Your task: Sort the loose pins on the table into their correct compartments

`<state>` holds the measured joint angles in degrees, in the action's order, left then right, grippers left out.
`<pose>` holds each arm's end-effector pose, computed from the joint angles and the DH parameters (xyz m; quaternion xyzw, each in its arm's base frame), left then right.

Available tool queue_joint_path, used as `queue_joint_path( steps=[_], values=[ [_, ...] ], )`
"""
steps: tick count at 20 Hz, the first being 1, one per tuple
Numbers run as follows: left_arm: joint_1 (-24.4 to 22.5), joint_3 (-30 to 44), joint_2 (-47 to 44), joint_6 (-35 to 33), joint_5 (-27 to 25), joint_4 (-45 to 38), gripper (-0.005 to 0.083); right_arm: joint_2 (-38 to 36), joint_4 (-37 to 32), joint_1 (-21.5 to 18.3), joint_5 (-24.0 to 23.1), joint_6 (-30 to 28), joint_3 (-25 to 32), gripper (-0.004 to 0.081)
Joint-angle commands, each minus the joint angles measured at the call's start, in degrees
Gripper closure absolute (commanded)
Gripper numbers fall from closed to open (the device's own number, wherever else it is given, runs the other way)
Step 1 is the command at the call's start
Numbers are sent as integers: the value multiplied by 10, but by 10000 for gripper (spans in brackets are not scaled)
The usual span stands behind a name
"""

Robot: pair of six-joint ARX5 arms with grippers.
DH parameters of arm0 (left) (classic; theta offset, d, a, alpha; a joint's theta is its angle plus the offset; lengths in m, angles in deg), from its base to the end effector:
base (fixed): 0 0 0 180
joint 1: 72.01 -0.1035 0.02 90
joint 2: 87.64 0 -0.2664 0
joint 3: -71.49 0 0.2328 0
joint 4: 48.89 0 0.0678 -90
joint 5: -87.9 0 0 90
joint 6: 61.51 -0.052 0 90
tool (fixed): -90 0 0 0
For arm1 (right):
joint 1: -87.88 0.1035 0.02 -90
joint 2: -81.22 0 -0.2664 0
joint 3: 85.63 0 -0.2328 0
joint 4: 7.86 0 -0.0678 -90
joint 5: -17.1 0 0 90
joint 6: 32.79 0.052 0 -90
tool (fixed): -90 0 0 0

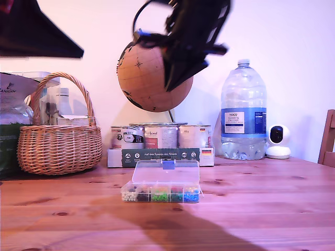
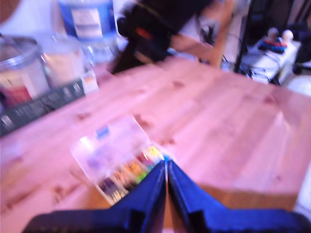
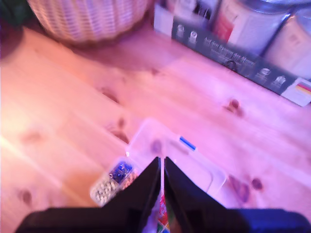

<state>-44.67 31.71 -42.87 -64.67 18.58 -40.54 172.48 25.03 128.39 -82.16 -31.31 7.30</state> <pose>0.1480 -0.0972 0.2440 0.0318 0.1048 -0.4072 0.9068 0.2739 0.2230 0.2810 -0.1220 0.2917 0.2516 0.9147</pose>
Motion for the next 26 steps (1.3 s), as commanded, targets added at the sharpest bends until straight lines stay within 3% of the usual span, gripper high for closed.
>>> queue_joint_path(
  steps=[1,9,12,15,21,26],
  values=[
    [-12,10,2,2,-2,-15,797,-36,-47,-3,-3,2,64,782],
    [-52,10,2,23,-2,-24,797,-204,-192,-92,4,21,307,782],
    [-56,10,2,34,-3,-24,797,-273,-223,-122,36,16,376,782],
    [-55,10,2,47,-1,-24,797,-352,-254,-126,75,10,439,782],
    [-48,10,2,57,31,-10,797,-476,-225,-124,74,-33,486,782],
    [-47,10,2,59,28,82,797,-493,-193,-125,72,-33,486,782]
  ],
)
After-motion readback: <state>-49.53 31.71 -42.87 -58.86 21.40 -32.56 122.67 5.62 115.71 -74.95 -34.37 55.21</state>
